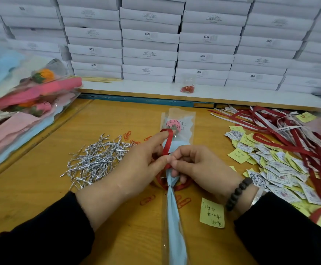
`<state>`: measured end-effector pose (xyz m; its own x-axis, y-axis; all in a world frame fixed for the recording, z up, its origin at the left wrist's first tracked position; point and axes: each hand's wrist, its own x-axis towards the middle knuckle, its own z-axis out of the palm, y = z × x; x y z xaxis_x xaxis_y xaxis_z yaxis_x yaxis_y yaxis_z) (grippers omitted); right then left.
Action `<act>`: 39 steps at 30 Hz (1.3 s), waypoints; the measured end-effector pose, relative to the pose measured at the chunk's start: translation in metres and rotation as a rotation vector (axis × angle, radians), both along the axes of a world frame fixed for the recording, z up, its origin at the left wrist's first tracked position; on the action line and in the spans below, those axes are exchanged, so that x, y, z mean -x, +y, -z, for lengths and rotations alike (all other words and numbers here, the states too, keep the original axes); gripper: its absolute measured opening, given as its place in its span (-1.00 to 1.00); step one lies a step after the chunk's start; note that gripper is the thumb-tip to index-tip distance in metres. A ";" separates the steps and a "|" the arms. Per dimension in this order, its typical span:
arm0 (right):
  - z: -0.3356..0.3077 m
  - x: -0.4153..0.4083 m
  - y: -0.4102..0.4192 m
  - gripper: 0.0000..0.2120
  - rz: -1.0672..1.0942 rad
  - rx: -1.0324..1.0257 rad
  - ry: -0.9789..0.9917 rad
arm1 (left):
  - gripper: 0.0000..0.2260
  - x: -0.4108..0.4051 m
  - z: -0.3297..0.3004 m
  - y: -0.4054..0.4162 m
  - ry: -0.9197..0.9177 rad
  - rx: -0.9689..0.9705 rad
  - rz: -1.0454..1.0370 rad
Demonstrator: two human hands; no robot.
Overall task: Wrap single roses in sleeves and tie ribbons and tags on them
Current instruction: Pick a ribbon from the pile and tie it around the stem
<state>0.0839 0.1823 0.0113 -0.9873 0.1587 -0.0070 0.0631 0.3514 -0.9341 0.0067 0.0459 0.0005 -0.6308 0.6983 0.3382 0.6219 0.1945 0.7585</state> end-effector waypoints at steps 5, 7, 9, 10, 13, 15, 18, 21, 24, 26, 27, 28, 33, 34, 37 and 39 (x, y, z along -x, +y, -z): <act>0.001 -0.001 0.002 -0.84 0.001 0.027 0.009 | -0.77 -0.001 -0.005 0.000 -0.022 0.042 -0.028; 0.000 -0.002 0.002 -0.76 -0.009 -0.124 0.055 | -0.85 -0.001 -0.006 -0.001 -0.022 0.056 -0.052; 0.000 -0.004 0.000 -0.70 0.005 -0.420 0.152 | -0.82 -0.001 -0.006 -0.001 0.021 0.077 -0.069; -0.001 -0.005 -0.002 -0.70 0.011 -0.548 0.190 | -0.80 -0.001 -0.006 -0.002 0.033 0.087 -0.074; -0.002 -0.008 -0.007 -0.77 0.021 -0.821 0.245 | -0.72 0.002 -0.006 -0.003 0.033 0.119 -0.080; -0.001 -0.010 -0.011 -0.79 0.033 -0.932 0.276 | -0.67 0.004 -0.006 -0.003 0.012 0.147 -0.086; 0.001 -0.010 -0.014 -0.76 0.088 -0.976 0.321 | -0.64 0.007 -0.005 -0.001 -0.065 0.176 -0.086; 0.003 -0.010 -0.013 -0.73 0.142 -0.969 0.338 | -0.66 0.007 -0.006 0.000 -0.173 0.199 -0.057; 0.006 -0.009 -0.012 -0.68 0.122 -0.904 0.330 | -0.69 0.005 -0.008 0.000 -0.215 0.211 -0.015; 0.007 -0.008 -0.013 -0.66 0.094 -0.850 0.316 | -0.71 0.005 -0.010 0.000 -0.227 0.211 -0.004; 0.007 -0.007 -0.012 -0.67 0.090 -0.826 0.308 | -0.72 0.005 -0.010 -0.001 -0.230 0.211 0.001; 0.007 -0.006 -0.012 -0.68 0.090 -0.805 0.290 | -0.71 0.005 -0.010 -0.001 -0.231 0.210 0.008; 0.005 -0.004 -0.010 -0.87 0.083 -0.635 0.244 | -0.68 0.003 -0.009 -0.002 -0.202 0.218 0.015; 0.004 -0.003 -0.009 -0.85 0.094 -0.569 0.236 | -0.68 0.004 -0.009 -0.002 -0.192 0.208 0.004; -0.001 -0.003 -0.007 -0.85 0.126 -0.326 0.176 | -0.71 0.008 -0.009 -0.005 -0.201 0.170 -0.031; -0.004 -0.002 -0.004 -0.82 0.148 -0.214 0.117 | -0.66 0.010 -0.009 -0.006 -0.197 0.167 -0.046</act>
<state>0.0863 0.1779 0.0149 -0.9453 0.2870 0.1554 0.0244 0.5368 -0.8434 -0.0032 0.0396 0.0093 -0.7057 0.7030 0.0880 0.4529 0.3522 0.8190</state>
